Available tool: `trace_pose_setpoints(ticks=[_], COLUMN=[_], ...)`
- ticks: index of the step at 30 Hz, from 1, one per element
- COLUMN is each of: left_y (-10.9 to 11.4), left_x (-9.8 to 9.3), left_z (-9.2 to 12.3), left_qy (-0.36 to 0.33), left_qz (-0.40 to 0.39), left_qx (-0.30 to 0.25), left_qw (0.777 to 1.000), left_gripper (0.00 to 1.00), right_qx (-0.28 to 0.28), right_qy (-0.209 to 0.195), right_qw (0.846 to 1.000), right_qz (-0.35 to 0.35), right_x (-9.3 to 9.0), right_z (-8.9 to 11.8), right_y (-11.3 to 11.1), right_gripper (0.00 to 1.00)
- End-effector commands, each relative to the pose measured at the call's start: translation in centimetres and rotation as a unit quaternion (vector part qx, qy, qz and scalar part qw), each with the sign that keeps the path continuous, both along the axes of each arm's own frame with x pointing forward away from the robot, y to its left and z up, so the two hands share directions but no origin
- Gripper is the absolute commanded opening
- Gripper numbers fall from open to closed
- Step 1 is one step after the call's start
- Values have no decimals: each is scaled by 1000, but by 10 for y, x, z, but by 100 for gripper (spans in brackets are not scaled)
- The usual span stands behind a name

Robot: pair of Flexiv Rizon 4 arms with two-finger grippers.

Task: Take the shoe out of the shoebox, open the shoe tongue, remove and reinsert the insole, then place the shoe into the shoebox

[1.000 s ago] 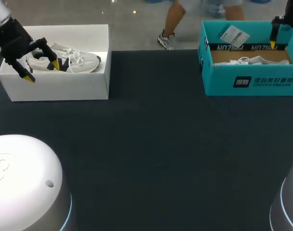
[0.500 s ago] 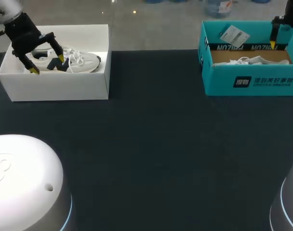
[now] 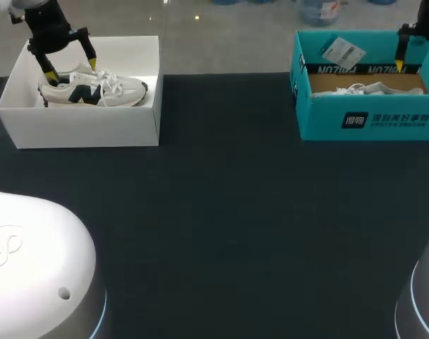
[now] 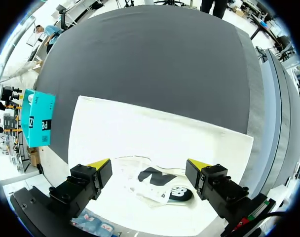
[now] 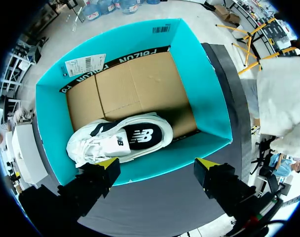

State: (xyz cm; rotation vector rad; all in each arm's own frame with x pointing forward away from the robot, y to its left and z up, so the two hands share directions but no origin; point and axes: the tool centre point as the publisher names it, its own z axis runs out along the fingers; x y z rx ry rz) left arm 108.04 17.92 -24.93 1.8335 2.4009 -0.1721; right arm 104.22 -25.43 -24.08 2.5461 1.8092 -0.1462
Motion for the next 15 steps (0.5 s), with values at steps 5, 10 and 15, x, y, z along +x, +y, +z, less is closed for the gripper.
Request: trace_pose_setpoints(ticks=[5, 10, 15], left_y=[47, 67, 78], left_x=[81, 92, 98], left_z=[-17, -25, -29], left_qy=[52, 56, 55], left_qz=[0, -4, -27], left_qx=[1, 12, 38], left_qw=[999, 998, 997], left_gripper=[100, 100, 100], right_qx=[0, 0, 0], right_qy=[-1, -1, -1], right_qw=[1000, 1000, 1000], right_qz=[0, 0, 0], right_x=[-1, -1, -1], right_z=[0, 0, 0], right_y=[0, 0, 0], right_gripper=[100, 100, 100])
